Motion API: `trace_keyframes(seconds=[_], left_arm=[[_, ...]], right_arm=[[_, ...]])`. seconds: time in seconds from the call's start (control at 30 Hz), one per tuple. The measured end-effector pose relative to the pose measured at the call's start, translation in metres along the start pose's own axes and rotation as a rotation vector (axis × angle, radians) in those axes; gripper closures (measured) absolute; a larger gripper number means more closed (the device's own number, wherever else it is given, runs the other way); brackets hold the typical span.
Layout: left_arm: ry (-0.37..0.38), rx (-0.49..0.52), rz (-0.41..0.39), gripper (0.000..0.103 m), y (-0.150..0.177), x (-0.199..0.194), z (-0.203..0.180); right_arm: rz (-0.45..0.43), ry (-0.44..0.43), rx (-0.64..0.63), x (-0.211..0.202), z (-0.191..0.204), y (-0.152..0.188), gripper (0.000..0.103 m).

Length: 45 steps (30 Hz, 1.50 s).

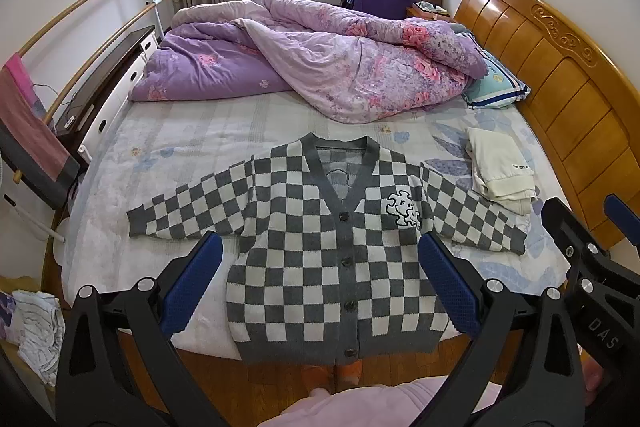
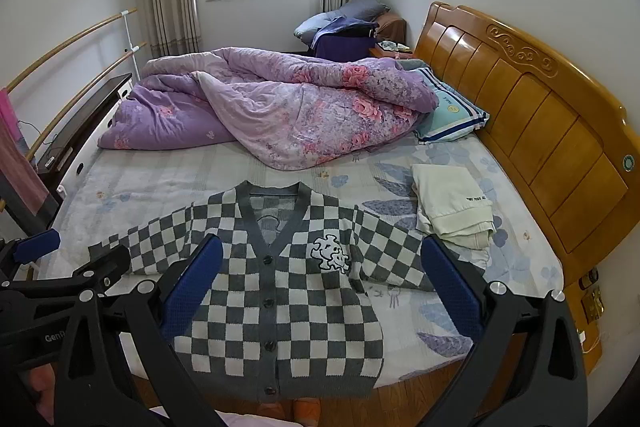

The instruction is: Fold large clothes

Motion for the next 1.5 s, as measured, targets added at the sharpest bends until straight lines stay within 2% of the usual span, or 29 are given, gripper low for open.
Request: trace_keyframes(seconds=[0.37, 0.97, 1.07, 1.5], left_arm=[[0.022, -0.005, 0.012, 0.005, 0.004, 0.004, -0.011], [0.022, -0.009, 0.021, 0.005, -0.003, 0.007, -0.014], [0.020, -0.003, 0.020, 0.005, -0.012, 0.006, -0.004], [0.022, -0.006, 0.035, 0.005, -0.005, 0.001, -0.001]], right_arm=[[0.000, 0.005, -0.015, 0.013, -0.006, -0.018, 0.007], [0.009, 0.007, -0.004, 0.006, -0.007, -0.013, 0.007], [0.009, 0.007, -0.002, 0.004, -0.008, -0.010, 0.007], [0.024, -0.009, 0.003, 0.001, -0.004, 0.000, 0.007]])
Point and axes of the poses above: each gripper's, at about its wrist camera, not at the fingertips, and x roughly the way its jaws point, z to its left, y to its underside, the point moved 10 cm from there along x, roughly the way its jaws point, and after that the axes turned 1 degree about -z, right-handed, at the moved point
